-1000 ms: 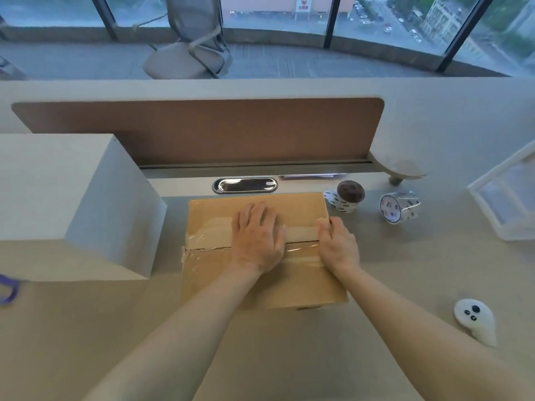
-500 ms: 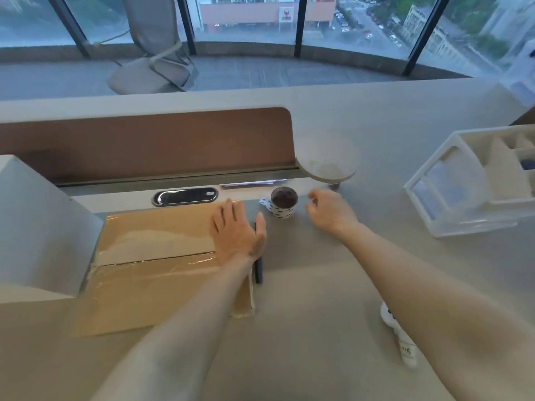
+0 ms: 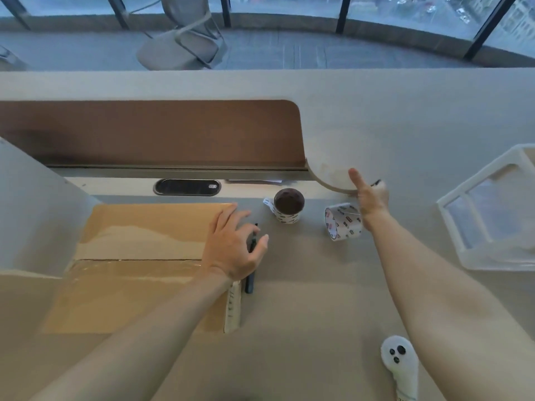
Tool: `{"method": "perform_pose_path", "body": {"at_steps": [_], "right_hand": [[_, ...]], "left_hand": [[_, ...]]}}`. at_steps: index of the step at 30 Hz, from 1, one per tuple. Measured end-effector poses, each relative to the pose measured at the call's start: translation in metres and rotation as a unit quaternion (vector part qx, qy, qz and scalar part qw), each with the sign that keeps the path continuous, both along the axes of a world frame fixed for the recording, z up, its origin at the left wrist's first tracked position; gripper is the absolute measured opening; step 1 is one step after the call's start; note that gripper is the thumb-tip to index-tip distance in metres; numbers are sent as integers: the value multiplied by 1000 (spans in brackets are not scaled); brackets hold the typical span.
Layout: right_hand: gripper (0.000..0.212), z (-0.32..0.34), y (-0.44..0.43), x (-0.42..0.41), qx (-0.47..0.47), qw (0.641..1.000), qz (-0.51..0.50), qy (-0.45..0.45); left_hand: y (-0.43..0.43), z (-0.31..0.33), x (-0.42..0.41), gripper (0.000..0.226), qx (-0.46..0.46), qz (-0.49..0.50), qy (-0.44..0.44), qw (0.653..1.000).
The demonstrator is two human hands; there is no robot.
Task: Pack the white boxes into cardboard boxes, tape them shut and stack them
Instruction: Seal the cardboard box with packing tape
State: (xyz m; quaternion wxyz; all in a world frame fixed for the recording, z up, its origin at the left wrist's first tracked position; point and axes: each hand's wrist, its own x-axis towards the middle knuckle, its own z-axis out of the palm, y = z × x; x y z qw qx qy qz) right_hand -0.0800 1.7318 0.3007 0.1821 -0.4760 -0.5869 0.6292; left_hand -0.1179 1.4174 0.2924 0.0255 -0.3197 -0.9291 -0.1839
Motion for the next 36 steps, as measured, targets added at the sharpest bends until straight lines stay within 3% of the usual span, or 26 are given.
{"method": "perform_pose_path", "body": {"at_steps": [4, 7, 17, 26, 31, 36], "right_hand": [[59, -2, 2, 1, -96, 992, 15, 80], [65, 0, 4, 8, -109, 989, 87, 53], [42, 40, 22, 18, -222, 948, 212, -84], [20, 62, 9, -11, -107, 944, 209, -232], [37, 78, -1, -20, -75, 935, 229, -261], [30, 74, -8, -28, 10, 933, 220, -283]], "left_hand": [[1, 0, 0, 42, 19, 10, 2, 1000], [2, 1, 1, 41, 26, 15, -3, 1000], [2, 4, 0, 47, -3, 22, -22, 1000], [2, 7, 0, 51, -5, 23, -26, 999], [3, 7, -1, 51, -11, 22, -15, 1000], [3, 4, -2, 47, -12, 23, -3, 1000]]}}
